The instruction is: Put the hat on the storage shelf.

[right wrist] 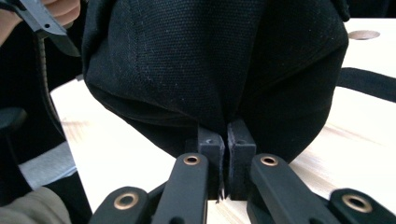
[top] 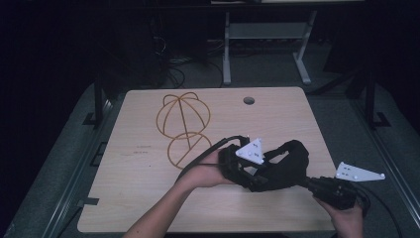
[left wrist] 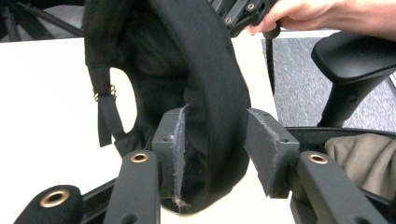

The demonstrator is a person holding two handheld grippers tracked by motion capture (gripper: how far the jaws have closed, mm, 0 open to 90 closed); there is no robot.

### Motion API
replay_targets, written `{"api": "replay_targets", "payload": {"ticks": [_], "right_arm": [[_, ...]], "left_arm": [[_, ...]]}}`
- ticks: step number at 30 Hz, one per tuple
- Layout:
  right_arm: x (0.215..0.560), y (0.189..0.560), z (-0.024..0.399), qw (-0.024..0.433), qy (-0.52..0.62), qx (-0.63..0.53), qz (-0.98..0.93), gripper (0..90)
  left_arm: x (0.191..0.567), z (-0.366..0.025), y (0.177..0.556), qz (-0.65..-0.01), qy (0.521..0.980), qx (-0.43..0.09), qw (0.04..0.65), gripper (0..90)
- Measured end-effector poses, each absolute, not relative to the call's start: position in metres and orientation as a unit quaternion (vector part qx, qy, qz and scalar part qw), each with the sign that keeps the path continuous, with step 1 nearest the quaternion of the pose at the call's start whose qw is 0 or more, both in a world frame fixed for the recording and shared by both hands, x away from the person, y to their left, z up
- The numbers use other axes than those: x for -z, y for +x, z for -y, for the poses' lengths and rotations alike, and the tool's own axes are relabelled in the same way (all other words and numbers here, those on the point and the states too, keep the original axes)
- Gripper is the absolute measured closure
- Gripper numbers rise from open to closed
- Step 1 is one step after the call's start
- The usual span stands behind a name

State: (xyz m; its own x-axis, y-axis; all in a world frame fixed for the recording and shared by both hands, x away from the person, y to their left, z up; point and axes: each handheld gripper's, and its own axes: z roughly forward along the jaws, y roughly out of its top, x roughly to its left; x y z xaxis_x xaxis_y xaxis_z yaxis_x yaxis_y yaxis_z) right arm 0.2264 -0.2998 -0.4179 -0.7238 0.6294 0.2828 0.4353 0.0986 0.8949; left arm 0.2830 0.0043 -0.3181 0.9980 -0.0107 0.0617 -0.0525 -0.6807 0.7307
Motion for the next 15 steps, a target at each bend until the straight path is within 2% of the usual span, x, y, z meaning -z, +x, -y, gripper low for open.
{"api": "replay_targets", "payload": {"ticks": [7,15], "right_arm": [[0.409,0.231,0.305,0.082,0.364,-0.557,-0.742,87.3],[0.388,0.237,0.313,0.094,0.355,-0.548,-0.752,87.3]], "left_arm": [[0.317,-0.033,0.278,0.002,0.916,-0.046,0.399,55.2],[0.333,-0.062,0.273,-0.022,0.914,-0.066,0.399,52.8]]}}
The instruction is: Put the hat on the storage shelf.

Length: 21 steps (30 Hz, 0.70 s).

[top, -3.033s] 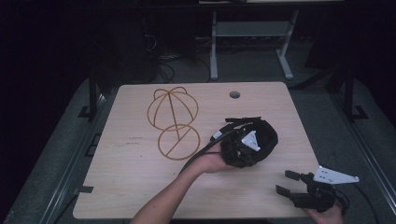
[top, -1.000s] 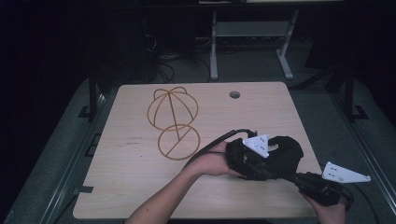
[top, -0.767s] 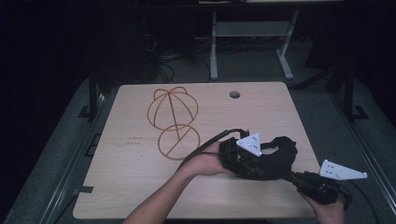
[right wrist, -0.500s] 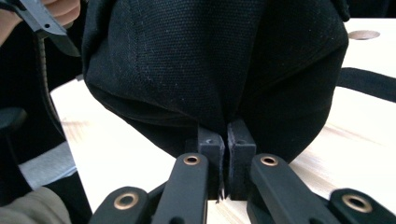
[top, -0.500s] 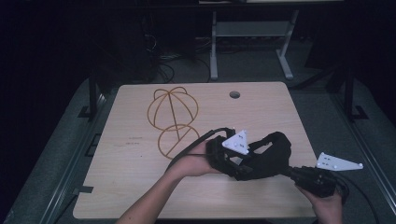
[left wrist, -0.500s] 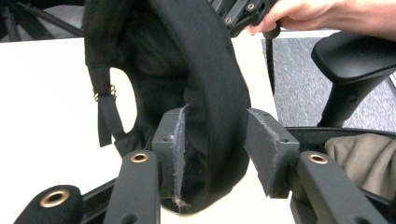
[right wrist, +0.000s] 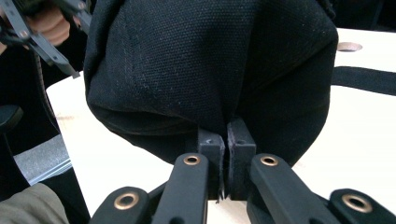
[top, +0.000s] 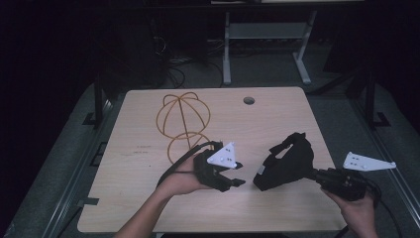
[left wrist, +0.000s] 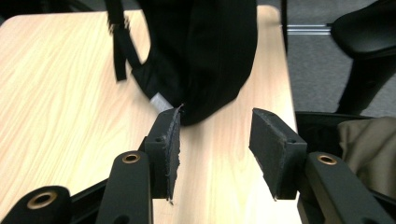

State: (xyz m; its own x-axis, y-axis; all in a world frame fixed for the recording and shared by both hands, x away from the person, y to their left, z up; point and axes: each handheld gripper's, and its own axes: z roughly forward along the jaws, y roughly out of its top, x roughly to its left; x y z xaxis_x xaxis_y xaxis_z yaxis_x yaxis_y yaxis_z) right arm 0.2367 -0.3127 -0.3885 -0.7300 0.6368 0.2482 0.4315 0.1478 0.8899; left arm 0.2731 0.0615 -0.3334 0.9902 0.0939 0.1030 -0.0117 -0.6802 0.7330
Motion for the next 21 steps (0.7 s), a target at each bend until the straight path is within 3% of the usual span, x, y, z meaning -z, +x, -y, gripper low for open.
{"api": "replay_targets", "payload": {"ticks": [21], "right_arm": [[0.343,0.259,0.309,0.107,0.338,-0.541,-0.763,87.2]], "left_arm": [[0.387,-0.125,0.266,-0.094,0.915,-0.097,0.381,39.3]]}}
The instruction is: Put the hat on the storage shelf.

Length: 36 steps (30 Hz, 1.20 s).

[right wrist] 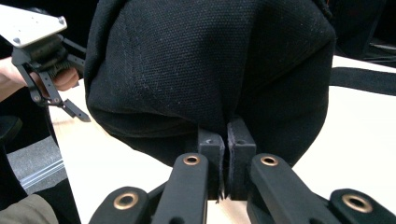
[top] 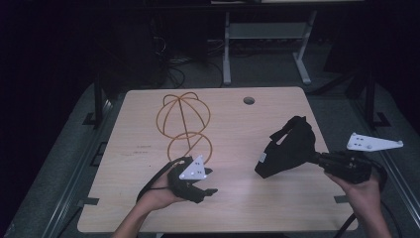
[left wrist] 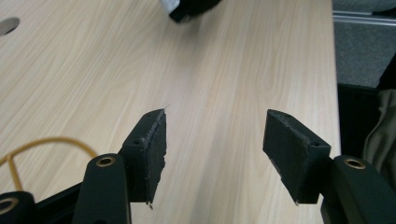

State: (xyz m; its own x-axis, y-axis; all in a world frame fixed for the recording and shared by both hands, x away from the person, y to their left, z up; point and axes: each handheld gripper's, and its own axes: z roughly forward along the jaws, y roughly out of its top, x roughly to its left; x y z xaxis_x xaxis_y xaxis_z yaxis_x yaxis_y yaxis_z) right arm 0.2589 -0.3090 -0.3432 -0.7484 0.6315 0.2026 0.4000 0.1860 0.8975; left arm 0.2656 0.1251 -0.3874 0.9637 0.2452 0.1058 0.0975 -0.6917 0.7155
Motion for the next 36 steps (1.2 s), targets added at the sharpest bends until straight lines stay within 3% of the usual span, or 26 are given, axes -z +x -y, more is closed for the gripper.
{"api": "replay_targets", "payload": {"ticks": [11,36], "right_arm": [[0.320,0.272,0.294,0.115,0.330,-0.536,-0.769,87.2],[0.255,0.315,0.236,0.114,0.267,-0.548,-0.785,87.2]], "left_arm": [[0.406,-0.146,0.265,-0.120,0.906,-0.104,0.392,38.7],[0.411,-0.151,0.269,-0.132,0.903,-0.115,0.393,33.9]]}}
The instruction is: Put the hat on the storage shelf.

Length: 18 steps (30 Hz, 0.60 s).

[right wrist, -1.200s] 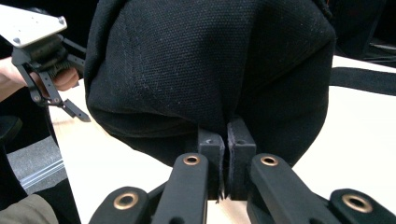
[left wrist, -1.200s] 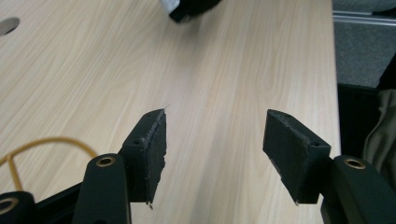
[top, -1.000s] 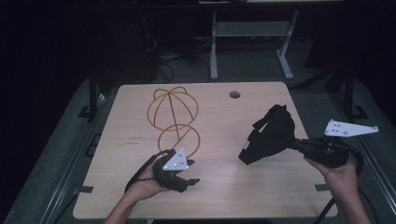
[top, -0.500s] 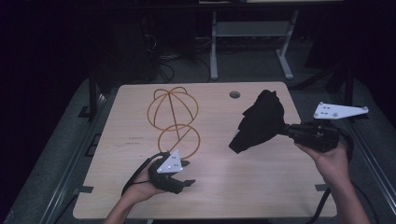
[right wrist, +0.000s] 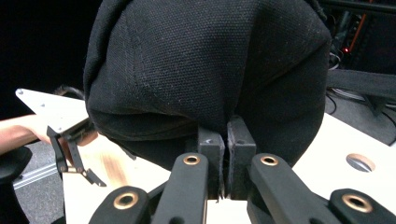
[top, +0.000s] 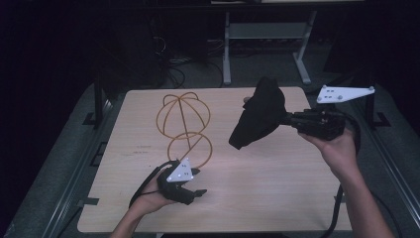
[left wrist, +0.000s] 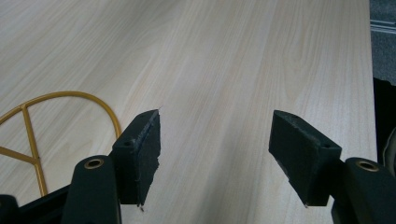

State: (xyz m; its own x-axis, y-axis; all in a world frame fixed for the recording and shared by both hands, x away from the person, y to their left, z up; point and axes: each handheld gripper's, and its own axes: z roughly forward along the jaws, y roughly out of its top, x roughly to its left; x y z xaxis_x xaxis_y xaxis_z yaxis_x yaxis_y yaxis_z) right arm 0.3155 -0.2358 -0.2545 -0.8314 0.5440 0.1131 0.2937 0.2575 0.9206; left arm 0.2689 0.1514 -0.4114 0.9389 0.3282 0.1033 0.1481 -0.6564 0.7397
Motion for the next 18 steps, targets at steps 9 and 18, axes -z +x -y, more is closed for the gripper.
{"api": "replay_targets", "payload": {"ticks": [9,18], "right_arm": [[0.239,0.331,0.205,0.109,0.238,-0.552,-0.792,87.2],[0.229,0.343,0.169,0.095,0.213,-0.565,-0.792,87.3]], "left_arm": [[0.412,-0.152,0.268,-0.133,0.904,-0.116,0.390,33.9],[0.414,-0.150,0.267,-0.133,0.903,-0.111,0.392,33.9]]}}
